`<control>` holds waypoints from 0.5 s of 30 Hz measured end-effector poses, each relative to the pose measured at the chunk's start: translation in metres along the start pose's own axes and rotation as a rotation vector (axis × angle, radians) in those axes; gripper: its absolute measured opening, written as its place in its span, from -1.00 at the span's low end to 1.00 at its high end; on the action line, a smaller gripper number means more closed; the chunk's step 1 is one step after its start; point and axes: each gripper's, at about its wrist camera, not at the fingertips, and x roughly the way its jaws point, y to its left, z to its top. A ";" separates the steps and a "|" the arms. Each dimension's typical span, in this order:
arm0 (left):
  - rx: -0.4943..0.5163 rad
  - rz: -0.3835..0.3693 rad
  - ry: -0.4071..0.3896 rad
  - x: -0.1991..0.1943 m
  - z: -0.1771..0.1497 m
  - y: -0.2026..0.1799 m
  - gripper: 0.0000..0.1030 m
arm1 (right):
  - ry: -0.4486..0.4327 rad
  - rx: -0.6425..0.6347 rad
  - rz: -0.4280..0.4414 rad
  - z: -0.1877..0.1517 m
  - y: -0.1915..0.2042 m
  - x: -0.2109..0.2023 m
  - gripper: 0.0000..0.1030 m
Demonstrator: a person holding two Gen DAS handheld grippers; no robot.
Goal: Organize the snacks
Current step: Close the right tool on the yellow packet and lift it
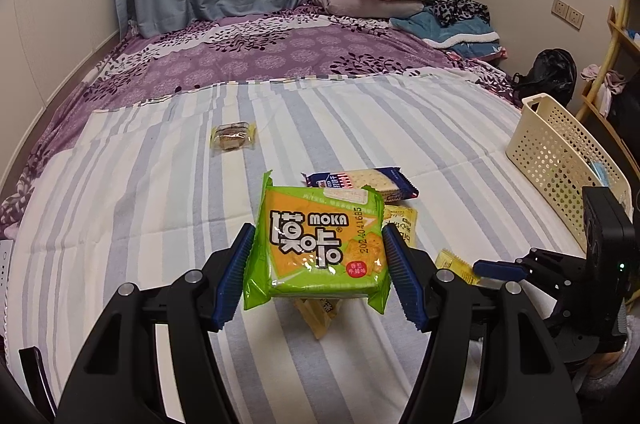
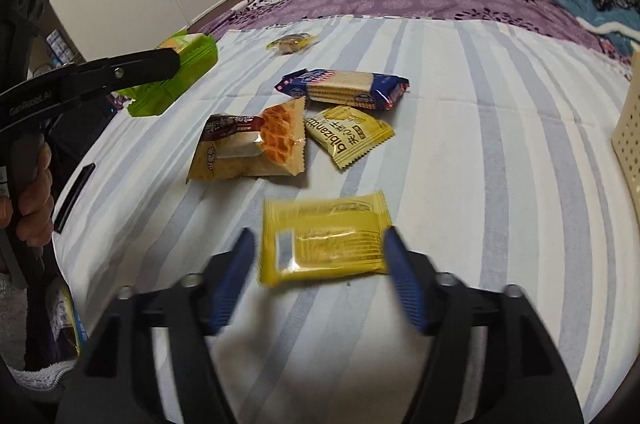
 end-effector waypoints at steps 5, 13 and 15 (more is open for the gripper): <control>0.003 -0.005 0.002 0.001 0.000 -0.002 0.27 | 0.025 0.018 0.006 -0.001 -0.008 0.009 0.75; -0.004 -0.006 0.004 0.002 -0.003 -0.001 0.27 | 0.049 -0.054 -0.015 0.011 0.002 0.027 0.82; -0.005 -0.006 0.006 0.003 -0.005 0.001 0.27 | 0.053 -0.083 -0.035 0.012 0.006 0.031 0.83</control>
